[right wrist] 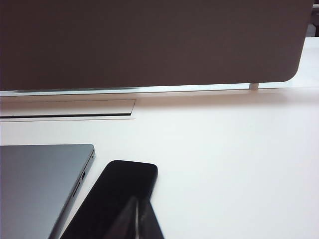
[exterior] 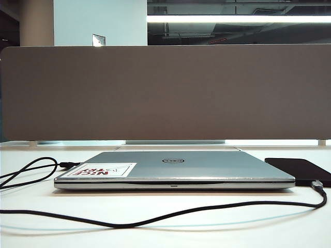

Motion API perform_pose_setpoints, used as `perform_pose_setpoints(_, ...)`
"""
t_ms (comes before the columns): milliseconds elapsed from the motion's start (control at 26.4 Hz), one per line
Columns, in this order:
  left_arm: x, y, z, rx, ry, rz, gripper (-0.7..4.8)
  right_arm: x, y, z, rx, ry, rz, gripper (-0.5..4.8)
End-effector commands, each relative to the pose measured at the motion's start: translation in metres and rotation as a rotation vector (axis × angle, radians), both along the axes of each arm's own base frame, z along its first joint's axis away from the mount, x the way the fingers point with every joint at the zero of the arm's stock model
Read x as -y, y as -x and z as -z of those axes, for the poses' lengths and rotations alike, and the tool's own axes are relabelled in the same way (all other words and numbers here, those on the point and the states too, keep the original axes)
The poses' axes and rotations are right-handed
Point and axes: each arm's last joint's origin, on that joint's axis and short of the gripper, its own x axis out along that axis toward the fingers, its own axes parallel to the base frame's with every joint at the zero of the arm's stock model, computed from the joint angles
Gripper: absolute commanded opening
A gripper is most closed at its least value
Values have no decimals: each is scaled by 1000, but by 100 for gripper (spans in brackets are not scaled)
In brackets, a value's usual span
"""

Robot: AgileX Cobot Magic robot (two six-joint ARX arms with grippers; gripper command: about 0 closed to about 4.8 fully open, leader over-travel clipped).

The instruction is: Pick up the charging cable and the phone, plug the charging cable into the charging port on the phone, and finally place them back on the table.

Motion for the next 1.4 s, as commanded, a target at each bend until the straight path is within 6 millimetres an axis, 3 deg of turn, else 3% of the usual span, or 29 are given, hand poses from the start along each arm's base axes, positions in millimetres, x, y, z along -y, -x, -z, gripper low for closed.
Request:
perform_pose_setpoints(38, -6, 9, 12, 15, 6, -42, -5, 0, 0, -3, 24, -1, 0, 23)
perform_pose_setpoints(492, -15, 12, 64, 60, 16, -133, -5, 0, 0, -3, 24, -1, 0, 23)
perform_pose_setpoints(832, -15, 7, 91, -224, -20, -139, -5, 0, 0, -3, 22, -1, 0, 23)
perform_pose_setpoints(1399, -15, 7, 89, -205, -25, -140, -5, 0, 0, -3, 22, -1, 1, 23)
